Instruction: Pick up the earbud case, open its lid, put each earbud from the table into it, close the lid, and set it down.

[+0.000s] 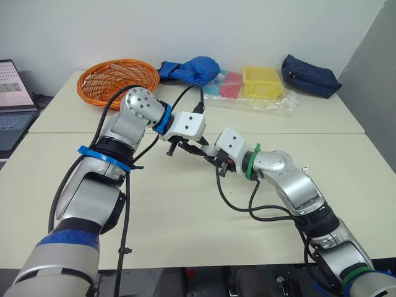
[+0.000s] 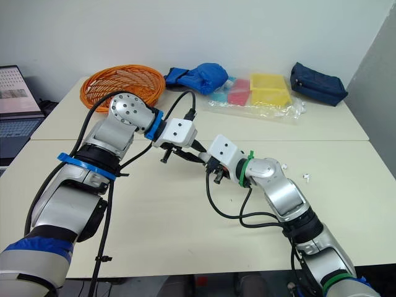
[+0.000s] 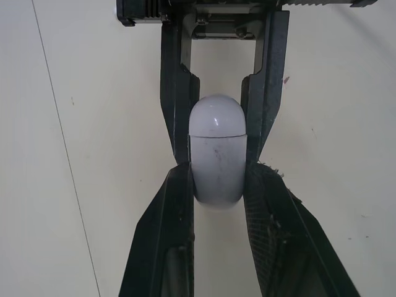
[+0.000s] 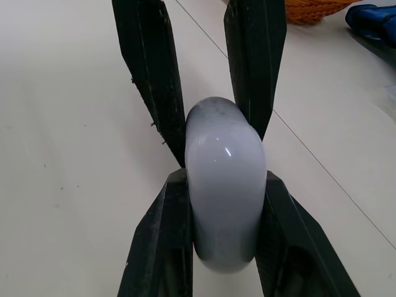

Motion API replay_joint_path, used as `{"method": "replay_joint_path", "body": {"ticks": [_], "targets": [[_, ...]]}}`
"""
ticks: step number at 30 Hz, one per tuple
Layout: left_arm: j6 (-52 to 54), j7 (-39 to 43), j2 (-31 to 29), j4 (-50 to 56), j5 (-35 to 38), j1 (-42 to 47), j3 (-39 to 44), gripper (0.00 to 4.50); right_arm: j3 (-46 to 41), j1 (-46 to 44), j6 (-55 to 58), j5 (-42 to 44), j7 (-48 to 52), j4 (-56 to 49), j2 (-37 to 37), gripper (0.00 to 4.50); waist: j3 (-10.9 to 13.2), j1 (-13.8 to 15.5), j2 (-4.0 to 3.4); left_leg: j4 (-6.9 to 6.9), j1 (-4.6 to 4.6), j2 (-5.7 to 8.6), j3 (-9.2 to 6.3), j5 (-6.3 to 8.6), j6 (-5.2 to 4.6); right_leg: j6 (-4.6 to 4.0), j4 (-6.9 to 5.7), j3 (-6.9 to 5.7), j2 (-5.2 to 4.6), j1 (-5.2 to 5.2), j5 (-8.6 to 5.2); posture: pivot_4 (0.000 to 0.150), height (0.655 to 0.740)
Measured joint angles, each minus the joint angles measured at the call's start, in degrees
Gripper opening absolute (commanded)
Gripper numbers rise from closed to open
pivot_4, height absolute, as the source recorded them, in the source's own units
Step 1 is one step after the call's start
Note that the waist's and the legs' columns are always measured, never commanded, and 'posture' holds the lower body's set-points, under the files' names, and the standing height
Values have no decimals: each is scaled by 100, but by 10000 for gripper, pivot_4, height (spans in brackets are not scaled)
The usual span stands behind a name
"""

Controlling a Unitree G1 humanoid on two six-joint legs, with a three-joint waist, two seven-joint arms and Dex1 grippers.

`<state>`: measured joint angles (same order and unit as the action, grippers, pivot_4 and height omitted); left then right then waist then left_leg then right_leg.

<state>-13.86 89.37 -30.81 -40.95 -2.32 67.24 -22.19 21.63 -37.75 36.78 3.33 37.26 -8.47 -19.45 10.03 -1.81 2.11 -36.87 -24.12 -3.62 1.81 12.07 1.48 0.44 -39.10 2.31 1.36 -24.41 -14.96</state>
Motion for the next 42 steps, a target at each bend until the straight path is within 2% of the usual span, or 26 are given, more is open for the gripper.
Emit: {"method": "replay_joint_path", "body": {"ticks": [8,11,17,19,22,25,28,33,42], "targets": [[651,-187,93,143,393,-363,482,7613,-72,18,10,95,192,-114,-178,35418,0,0,0,-1,-1,0,0,0,0,0,0,-1,0,0,0,1500,7400],[1139,-472,208,301,706,-703,832,7613,-510,142,275,504,462,-493,-462,44791,0,6,0,-4,-3,0,-2,0,0,0,0,0,-2,2,0,1500,7400],[2015,-1525,638,901,1566,-1836,1867,7613,-1876,284,1250,1999,1063,-1504,-1108,44791,0,9,0,-7,3,0,-13,0,0,0,-2,1,-9,13,1,1500,7400],[2692,-1907,925,1395,2189,-2141,2281,7613,-2026,244,1298,2156,1134,-1543,-1307,44791,0,9,0,-9,6,0,-18,0,0,2,-4,1,-10,17,2,1500,7400],[3490,-2137,999,2358,2794,-2652,2488,7613,-1969,214,1024,2115,1346,-1439,-1676,44791,-2,-12,-2,-5,27,2,-9,0,0,3,-5,7,-9,29,2,1500,7400],[3480,-2126,1134,2962,2939,-3302,2437,7613,-1876,64,888,2120,1508,-1237,-1746,44791,-2,-23,-3,-6,33,0,-7,0,0,1,-9,13,-6,31,3,1500,7400],[3282,-2014,1218,3151,2988,-3576,2321,7613,-1780,-40,818,2135,1557,-1090,-1728,44791,-2,3,-3,-8,32,1,-14,0,0,0,-15,8,-5,31,4,1500,7400],[2398,-2000,1348,3208,2823,-3615,2202,7613,-1579,-388,646,2068,1720,-629,-1760,44791,-2,12,-3,-11,30,6,-2,0,0,9,-4,11,-9,32,10,1500,7400],[2218,-2041,1327,3198,2807,-3612,2142,7613,-1534,-617,902,2208,1730,-264,-1610,44791,-2,3,-3,-6,27,3,-3,0,0,9,2,12,-7,30,10,1500,7400]]}}
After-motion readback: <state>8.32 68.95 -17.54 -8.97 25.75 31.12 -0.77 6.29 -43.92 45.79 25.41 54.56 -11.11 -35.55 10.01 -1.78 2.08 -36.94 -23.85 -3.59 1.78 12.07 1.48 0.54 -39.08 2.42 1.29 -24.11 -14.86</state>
